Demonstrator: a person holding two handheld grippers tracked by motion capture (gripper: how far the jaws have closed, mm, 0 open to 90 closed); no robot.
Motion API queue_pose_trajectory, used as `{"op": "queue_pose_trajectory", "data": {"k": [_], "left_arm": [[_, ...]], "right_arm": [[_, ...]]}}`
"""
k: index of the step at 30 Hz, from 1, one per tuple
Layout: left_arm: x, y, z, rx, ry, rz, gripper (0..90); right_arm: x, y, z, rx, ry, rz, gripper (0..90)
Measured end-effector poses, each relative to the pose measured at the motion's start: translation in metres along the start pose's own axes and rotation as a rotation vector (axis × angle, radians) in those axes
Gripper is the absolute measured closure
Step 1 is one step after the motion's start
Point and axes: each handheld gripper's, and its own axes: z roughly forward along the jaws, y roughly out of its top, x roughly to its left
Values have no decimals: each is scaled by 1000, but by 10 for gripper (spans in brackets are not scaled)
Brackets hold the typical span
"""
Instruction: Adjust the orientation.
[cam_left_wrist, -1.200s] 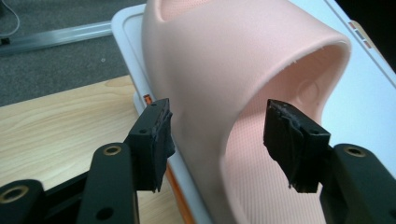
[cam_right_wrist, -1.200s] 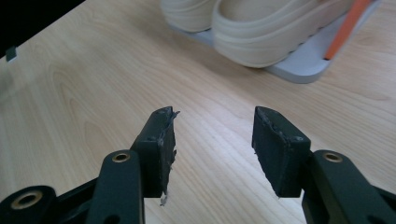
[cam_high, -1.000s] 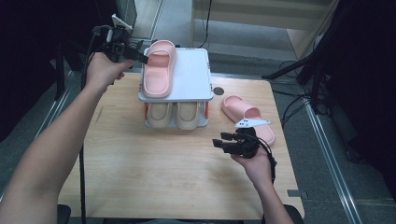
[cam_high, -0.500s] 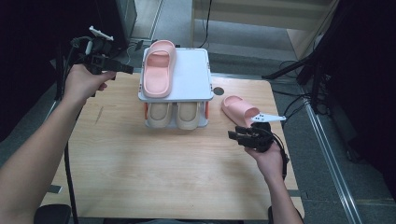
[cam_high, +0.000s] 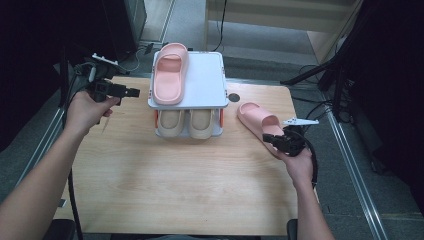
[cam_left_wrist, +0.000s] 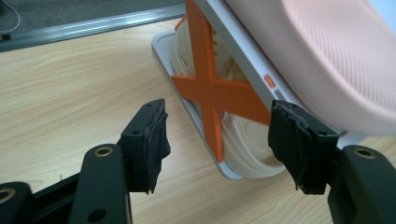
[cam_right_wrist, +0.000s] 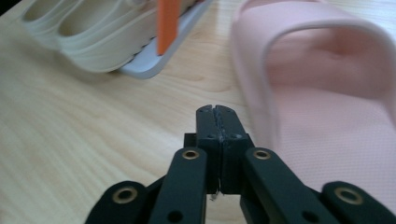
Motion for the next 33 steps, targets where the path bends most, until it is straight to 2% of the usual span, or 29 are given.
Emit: {"op": "queue_pose_trajectory", "data": {"k": [3, 8, 16, 18, 24, 28, 33], "left_arm": [[-3, -13, 3, -1, -20, -3, 371], [-8, -31, 6, -1, -26, 9, 363], [-17, -66, 4, -8, -11, 33, 359], [-20, -76, 2, -15, -9, 35, 357], [-17, -95, 0, -20, 16, 32, 355], [-12, -106, -3, -43, 21, 7, 355], [-9, -116, -5, -56, 23, -18, 355]], "right_arm": [[-11, 1, 4, 7, -25, 19, 900], [-25, 4, 16, 17, -52, 30, 900], [-41, 6, 31, 59, -84, 81, 900], [-41, 7, 34, 63, -77, 82, 900], [-32, 16, 44, 96, -76, 36, 900], [-26, 20, 51, 108, -57, 11, 894], [-20, 24, 59, 118, -42, 20, 883]]}}
